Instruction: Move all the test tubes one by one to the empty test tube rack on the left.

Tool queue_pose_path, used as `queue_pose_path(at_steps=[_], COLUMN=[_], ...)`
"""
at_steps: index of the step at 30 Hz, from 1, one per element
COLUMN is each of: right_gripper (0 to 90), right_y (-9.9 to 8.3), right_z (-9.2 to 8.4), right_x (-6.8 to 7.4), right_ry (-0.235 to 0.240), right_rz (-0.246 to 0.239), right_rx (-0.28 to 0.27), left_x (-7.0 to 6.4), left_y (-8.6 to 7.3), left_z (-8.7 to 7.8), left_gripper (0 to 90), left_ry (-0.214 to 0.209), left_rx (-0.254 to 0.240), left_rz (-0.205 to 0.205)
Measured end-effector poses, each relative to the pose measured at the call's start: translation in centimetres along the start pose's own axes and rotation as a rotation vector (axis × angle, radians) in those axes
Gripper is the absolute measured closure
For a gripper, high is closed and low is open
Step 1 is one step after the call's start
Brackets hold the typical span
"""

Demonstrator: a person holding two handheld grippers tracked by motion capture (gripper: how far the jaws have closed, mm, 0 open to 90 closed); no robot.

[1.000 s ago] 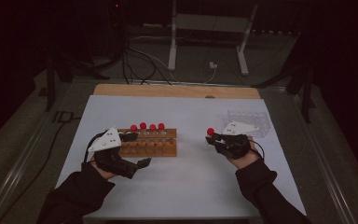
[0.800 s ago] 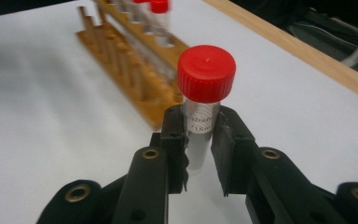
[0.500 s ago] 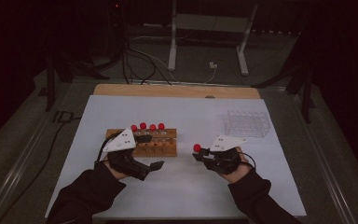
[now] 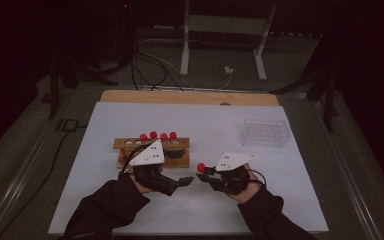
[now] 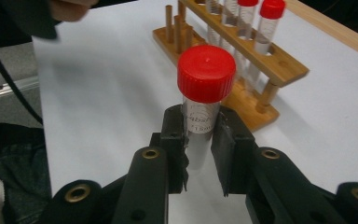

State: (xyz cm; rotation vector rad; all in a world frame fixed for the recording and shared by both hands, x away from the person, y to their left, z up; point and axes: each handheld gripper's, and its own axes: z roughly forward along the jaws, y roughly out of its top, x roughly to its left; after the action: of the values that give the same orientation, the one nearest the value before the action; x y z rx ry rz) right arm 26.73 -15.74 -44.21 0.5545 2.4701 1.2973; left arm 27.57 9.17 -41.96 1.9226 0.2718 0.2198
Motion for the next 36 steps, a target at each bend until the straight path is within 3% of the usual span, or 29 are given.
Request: queue_pose_path(at_steps=[5,15,21,25,36], right_gripper=[75.1,75.1,73.3,54.3,19.6], right_y=[0.0,0.1,0.1,0.0,-0.2], right_z=[0.4,0.3,0.1,-0.3,-1.6], right_x=[0.4,0.6,0.3,0.2,-1.0], right_ry=[0.019,0.012,0.018,-0.002,-0.059], right_rz=[-0.002,-0.010,0.007,0.025,0.094], right_rx=[0.006,0.002,-0.019,-0.049,-0.119], left_x=[-0.3,-0.1,-0.1,0.2,1.6], left_y=[0.1,-0.1,0.2,0.5,0.7], left_z=[1.3,2.9,2.6,1.5,-3.1], left_gripper=[33.6,69.9,71.6,71.7,71.7], left_ry=[-0.003,-0.004,0.014,0.031,0.145], left_rx=[0.017,0.046,0.042,0.043,0.034], left_rz=[0.021,0.035,0.046,0.053,0.050])
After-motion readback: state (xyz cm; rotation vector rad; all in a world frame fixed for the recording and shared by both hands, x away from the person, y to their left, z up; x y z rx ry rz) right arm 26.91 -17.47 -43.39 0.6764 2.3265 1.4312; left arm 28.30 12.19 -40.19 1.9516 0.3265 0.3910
